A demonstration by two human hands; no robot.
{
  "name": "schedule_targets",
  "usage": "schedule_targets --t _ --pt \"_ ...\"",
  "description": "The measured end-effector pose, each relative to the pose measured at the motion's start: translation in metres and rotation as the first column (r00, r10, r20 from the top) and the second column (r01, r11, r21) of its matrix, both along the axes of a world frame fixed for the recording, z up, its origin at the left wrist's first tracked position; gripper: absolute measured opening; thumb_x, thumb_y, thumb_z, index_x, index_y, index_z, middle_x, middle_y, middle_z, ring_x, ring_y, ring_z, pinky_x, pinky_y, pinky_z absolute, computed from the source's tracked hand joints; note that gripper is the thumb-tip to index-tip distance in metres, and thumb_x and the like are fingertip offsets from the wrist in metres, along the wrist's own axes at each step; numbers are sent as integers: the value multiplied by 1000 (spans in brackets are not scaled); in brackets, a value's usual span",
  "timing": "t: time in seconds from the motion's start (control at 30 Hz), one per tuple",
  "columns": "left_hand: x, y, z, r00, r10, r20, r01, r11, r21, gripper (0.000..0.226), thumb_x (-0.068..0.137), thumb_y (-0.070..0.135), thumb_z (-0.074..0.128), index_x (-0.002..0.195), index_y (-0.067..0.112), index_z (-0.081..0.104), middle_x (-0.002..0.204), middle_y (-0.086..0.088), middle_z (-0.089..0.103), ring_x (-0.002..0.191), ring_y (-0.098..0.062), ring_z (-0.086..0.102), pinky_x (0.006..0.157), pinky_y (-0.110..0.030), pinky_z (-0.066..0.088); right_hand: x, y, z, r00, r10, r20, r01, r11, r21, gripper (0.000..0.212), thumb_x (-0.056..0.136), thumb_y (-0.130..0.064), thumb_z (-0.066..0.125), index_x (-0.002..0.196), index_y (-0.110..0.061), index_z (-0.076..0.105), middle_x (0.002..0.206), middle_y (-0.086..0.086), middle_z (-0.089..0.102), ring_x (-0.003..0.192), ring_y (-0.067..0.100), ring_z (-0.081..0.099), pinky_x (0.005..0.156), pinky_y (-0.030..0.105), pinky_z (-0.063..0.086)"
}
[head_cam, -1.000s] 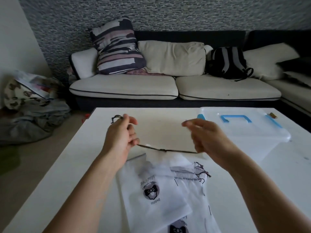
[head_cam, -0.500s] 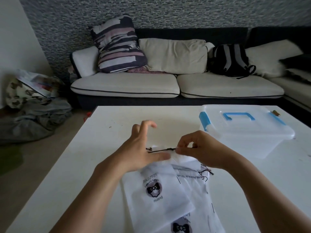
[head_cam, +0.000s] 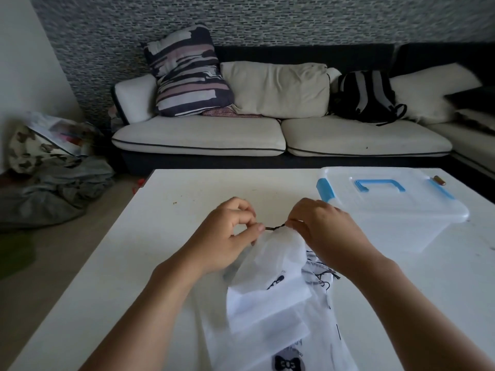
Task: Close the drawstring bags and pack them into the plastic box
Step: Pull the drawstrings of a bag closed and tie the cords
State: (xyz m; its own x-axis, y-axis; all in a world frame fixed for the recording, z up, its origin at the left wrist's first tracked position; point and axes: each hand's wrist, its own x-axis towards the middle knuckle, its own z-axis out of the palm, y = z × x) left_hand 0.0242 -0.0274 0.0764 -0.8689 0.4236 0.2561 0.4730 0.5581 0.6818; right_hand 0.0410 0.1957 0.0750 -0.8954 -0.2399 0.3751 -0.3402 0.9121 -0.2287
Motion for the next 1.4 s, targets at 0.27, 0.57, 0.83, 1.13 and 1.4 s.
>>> schedule_targets --t 0.27,0.57,0.83,1.13,1.4 --pt "5 17 10 894 -208 396 -107 761 639 41 105 21 45 65 15 57 102 -12 75 96 -23 66 95 -39 46 3 -15 -5 1000 2 22 -3 999 41 26 101 -35 46 87 -19 61 82 -6 63 76 20 60 68 35 49" --pt "6 15 7 938 -88 336 -33 940 340 31 105 23 46 97 12 73 73 12 65 66 -10 46 64 -14 40 -3 -18 6 957 61 283 139 760 -634 28 94 -29 66 72 -12 62 54 -4 59 47 8 44 48 19 35" --pt "9 19 10 933 -141 330 7 926 377 33 102 22 52 86 0 71 62 7 57 50 -1 40 54 -11 33 7 -20 23 894 374 248 -90 691 -717 17 90 -26 73 107 -28 74 52 3 38 53 15 27 51 23 26" --pt "7 21 7 930 -125 345 -31 911 411 37 97 28 60 71 4 71 64 -11 50 48 -12 32 49 -21 29 11 -25 15 977 193 93 -69 694 -717 9 76 -9 83 78 -17 80 43 -6 40 43 9 26 46 18 24" --pt "11 16 13 866 -301 400 52 849 526 33 103 16 48 84 -5 64 63 -12 43 52 -12 34 52 -17 35 7 -25 11 862 427 274 208 195 -958 12 67 -14 77 77 -9 74 56 2 57 47 9 27 44 21 23"
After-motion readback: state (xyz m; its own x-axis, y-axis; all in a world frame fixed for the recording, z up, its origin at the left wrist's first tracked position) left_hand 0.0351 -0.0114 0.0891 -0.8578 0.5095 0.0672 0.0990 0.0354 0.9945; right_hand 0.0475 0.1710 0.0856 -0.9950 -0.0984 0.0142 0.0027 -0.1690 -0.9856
